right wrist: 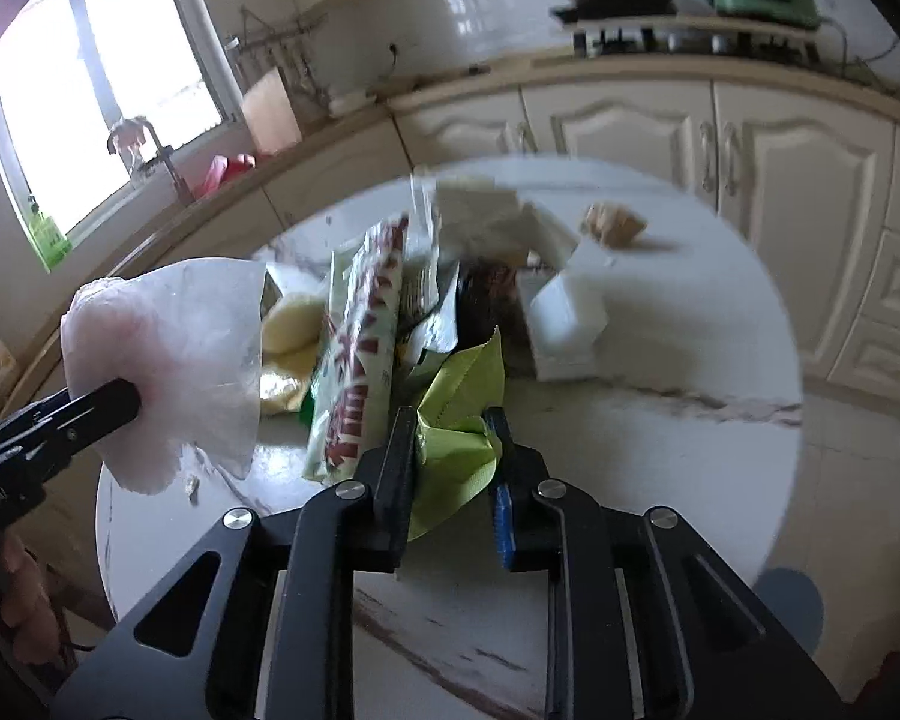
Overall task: Collect trash
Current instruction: 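Grasp the clear plastic bag with the left tool while the right tool grasps the green bag, then carry both bags to the blue bucket and open both tools to drop them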
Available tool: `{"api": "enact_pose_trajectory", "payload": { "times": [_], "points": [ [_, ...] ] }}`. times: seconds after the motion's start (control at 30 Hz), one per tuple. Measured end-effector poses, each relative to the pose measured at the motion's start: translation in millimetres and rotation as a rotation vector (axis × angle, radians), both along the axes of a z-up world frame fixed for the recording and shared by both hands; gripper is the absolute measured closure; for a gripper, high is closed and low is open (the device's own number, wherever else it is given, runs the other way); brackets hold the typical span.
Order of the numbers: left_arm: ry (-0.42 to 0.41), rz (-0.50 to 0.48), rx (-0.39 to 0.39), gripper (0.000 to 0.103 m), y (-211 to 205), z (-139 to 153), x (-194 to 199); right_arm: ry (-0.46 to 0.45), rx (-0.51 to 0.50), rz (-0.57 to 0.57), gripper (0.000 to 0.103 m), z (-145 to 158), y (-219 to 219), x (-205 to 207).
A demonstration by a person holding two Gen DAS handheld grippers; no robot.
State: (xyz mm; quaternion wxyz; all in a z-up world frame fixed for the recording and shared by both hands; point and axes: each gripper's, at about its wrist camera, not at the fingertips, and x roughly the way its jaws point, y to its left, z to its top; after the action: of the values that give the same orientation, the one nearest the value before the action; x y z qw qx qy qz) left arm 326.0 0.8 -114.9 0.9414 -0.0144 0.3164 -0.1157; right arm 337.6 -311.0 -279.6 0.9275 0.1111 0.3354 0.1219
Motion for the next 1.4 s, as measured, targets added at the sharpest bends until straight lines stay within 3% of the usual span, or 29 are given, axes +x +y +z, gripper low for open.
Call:
{"api": "enact_pose_trajectory", "payload": {
  "times": [0.27,0.53,0.67,0.9,1.03,1.23,1.4],
  "points": [
    [-0.066,-0.073,0.006,0.064,-39,25,-40,-0.123,0.030,-0.044,0.085,38,-32,-45],
    [-0.065,-0.292,0.039,0.063,-154,29,-78,-0.129,-0.002,-0.220,0.085,43,-126,-111],
    [-0.009,-0.407,0.093,0.063,-224,4,-81,-0.051,-0.025,-0.354,0.085,14,-185,-141],
    [0.179,-0.574,0.202,0.062,-335,-79,-69,0.130,-0.012,-0.502,0.085,-67,-267,-159],
    [0.263,-0.604,0.269,0.052,-376,-125,-58,0.211,0.019,-0.549,0.085,-112,-299,-160],
    [0.287,-0.643,0.372,0.043,-424,-172,-47,0.292,0.044,-0.565,0.085,-162,-321,-156],
    [0.279,-0.603,0.391,0.040,-445,-178,-8,0.314,0.080,-0.548,0.084,-192,-323,-148]
  ]
}}
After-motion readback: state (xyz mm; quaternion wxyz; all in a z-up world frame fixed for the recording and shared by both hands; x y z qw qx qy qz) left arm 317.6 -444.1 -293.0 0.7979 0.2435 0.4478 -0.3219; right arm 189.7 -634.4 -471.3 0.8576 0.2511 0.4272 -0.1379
